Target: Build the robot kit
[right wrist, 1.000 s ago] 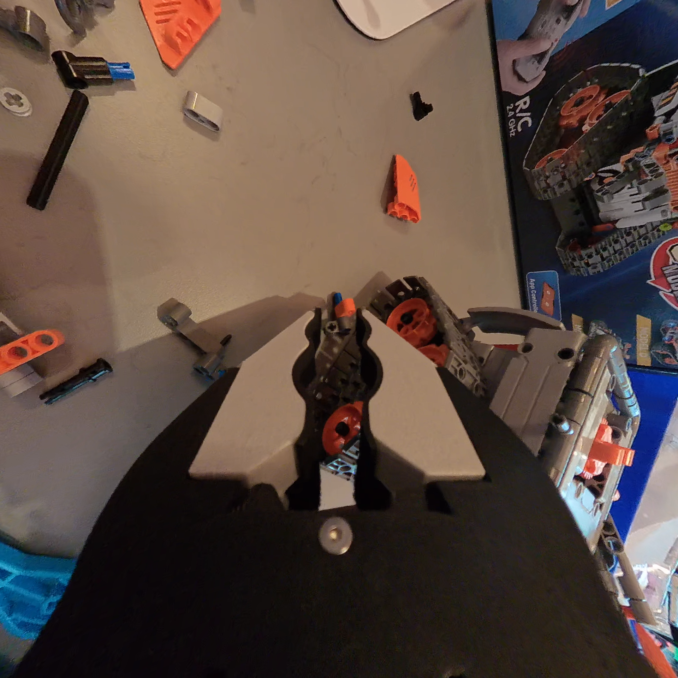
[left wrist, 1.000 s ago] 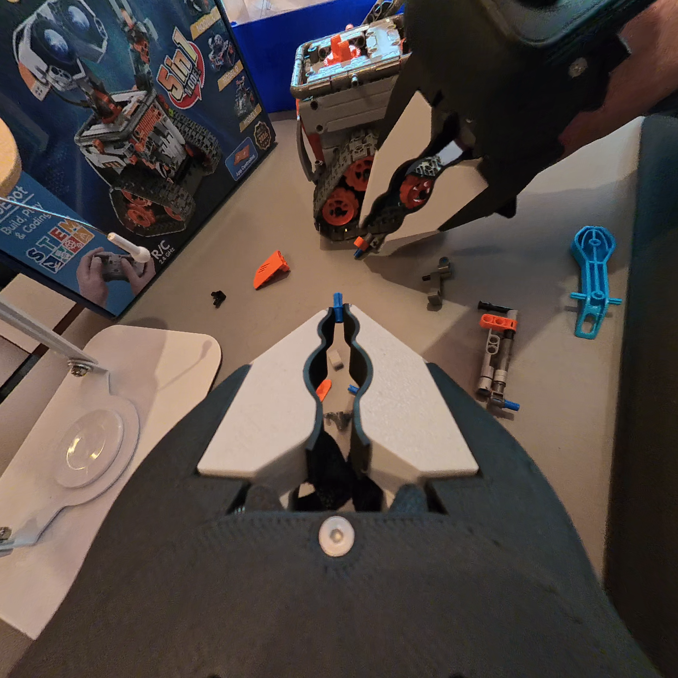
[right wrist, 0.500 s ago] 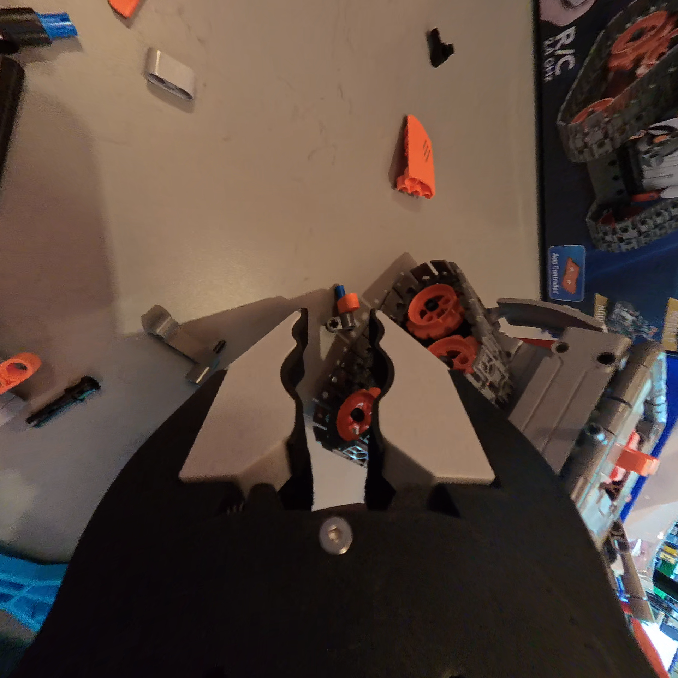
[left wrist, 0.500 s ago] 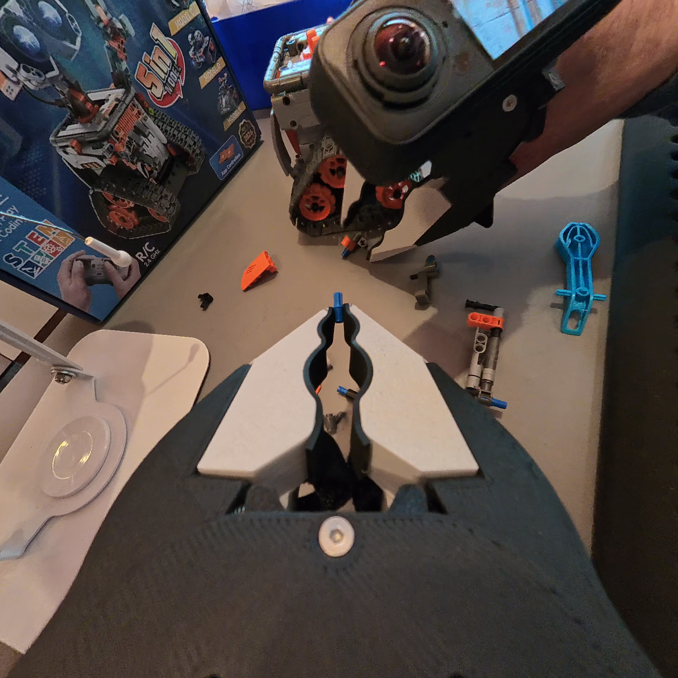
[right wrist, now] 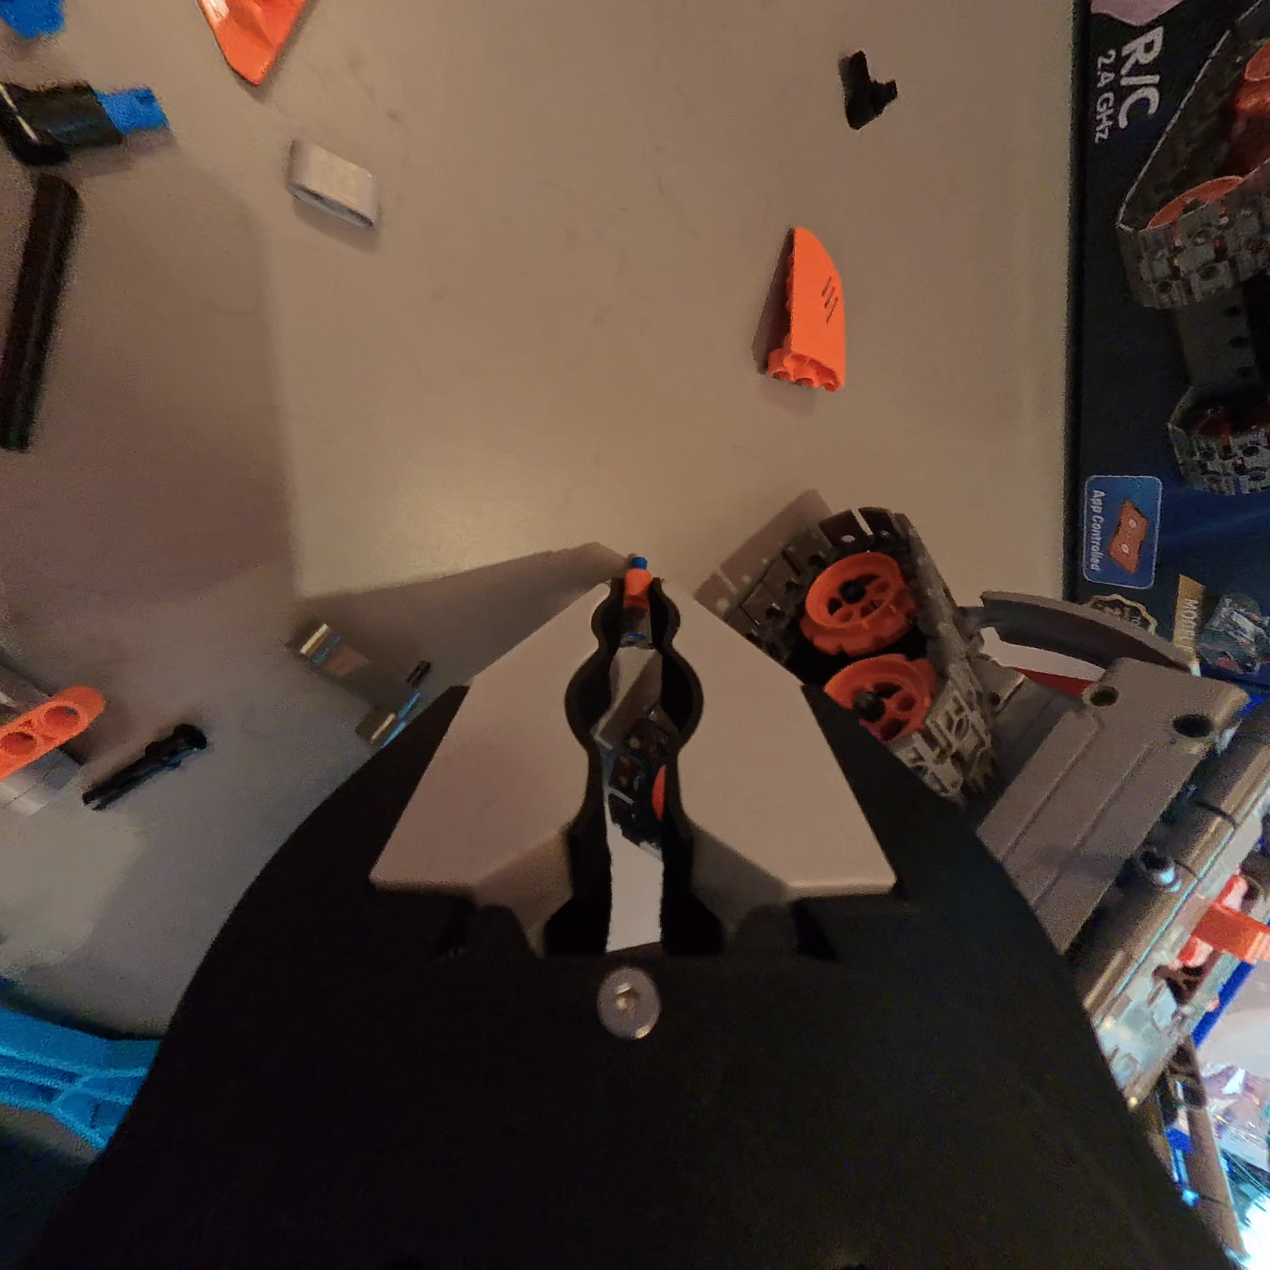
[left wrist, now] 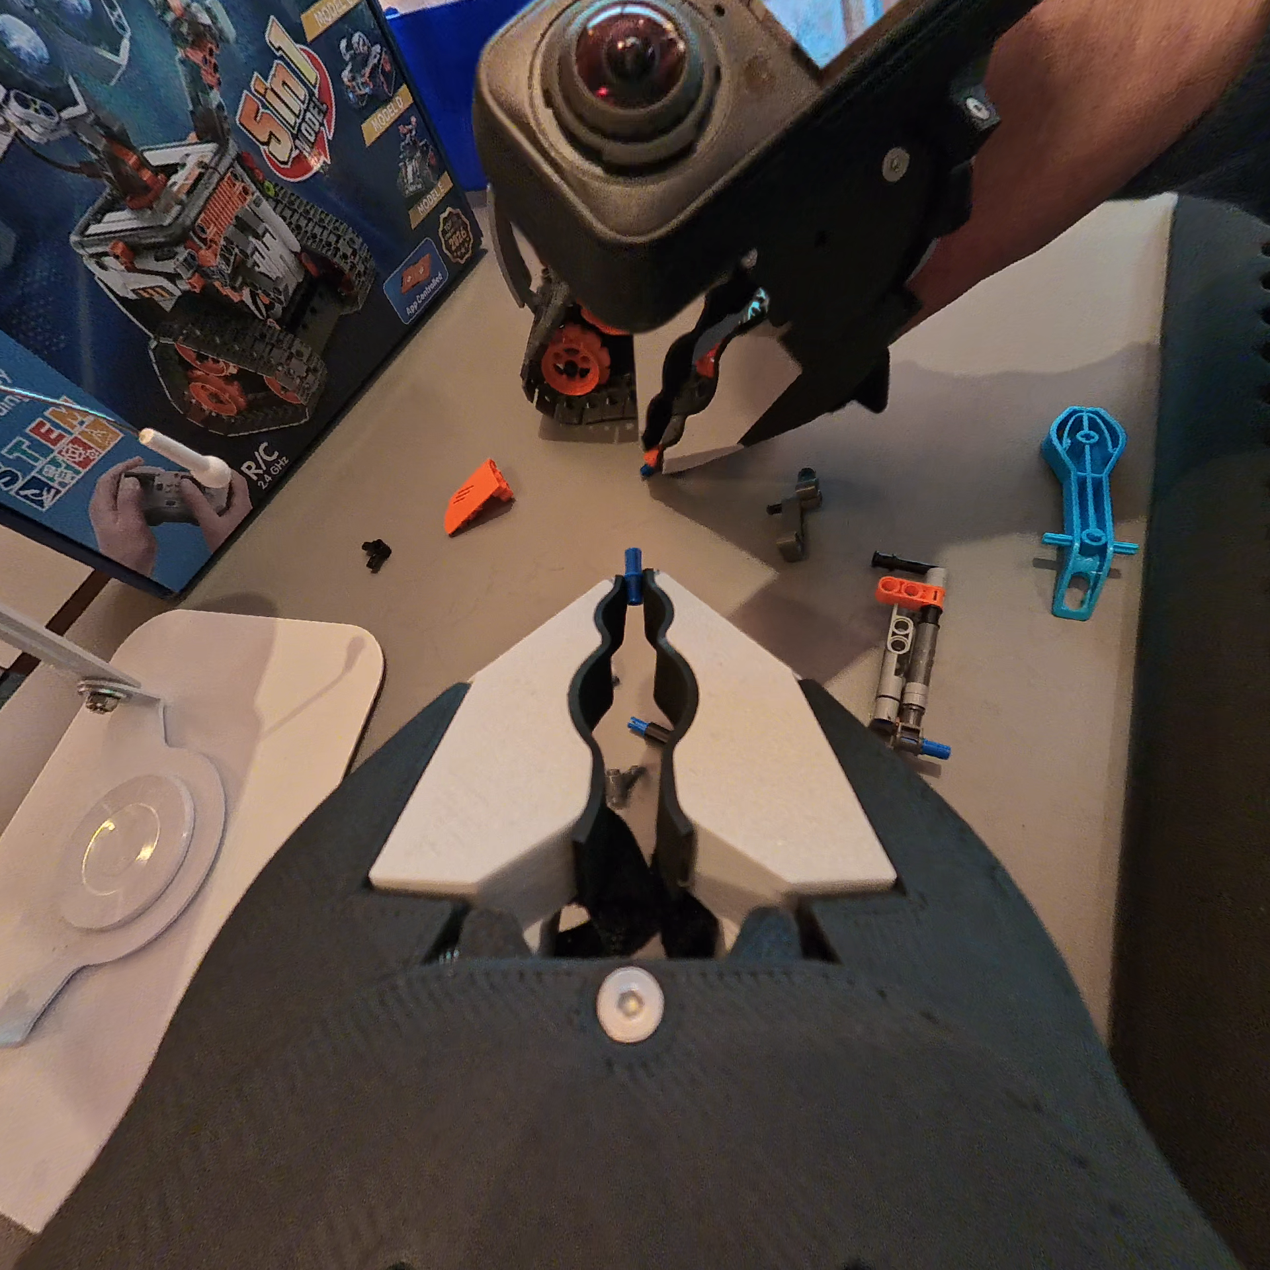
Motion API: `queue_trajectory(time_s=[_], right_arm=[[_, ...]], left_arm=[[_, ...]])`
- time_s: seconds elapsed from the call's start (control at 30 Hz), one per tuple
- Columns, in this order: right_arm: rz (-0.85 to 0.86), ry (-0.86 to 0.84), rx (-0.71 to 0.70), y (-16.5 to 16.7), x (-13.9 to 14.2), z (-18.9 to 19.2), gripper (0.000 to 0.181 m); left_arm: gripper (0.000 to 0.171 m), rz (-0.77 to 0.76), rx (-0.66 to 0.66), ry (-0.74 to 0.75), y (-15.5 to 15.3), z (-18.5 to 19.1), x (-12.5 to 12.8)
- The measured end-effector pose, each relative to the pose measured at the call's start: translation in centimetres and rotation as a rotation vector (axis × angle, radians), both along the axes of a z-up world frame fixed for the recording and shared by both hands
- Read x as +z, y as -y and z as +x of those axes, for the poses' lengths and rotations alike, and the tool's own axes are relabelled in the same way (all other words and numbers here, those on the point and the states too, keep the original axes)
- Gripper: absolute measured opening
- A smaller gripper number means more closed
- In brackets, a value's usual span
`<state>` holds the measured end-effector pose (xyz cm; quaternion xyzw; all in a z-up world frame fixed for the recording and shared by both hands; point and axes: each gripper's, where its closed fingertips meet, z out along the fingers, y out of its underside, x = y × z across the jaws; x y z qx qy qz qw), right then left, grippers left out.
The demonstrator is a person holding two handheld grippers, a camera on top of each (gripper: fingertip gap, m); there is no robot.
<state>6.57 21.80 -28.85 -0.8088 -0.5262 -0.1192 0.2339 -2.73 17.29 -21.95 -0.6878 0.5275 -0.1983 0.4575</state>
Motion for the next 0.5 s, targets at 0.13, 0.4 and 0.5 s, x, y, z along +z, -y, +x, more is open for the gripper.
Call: queue_trajectory(time_s=[0.13,0.4,0.5], right_arm=[[-0.095,-0.113,0.068,2.1,0.1,-1.3,0.005],[-0.168,-0.369,0.134,4.5,2.3,-2.4,0.027],[-0.188,-0.365,0.107,4.6,2.0,-1.3,0.027]], left_arm=[[0.002,-0.007,-0.009,-0.010,0.1,0.2,-0.3],[0.003,-0.023,-0.012,-0.019,0.0,0.2,-0.7],[0.003,-0.029,-0.014,-0.022,0.0,0.4,-0.8]])
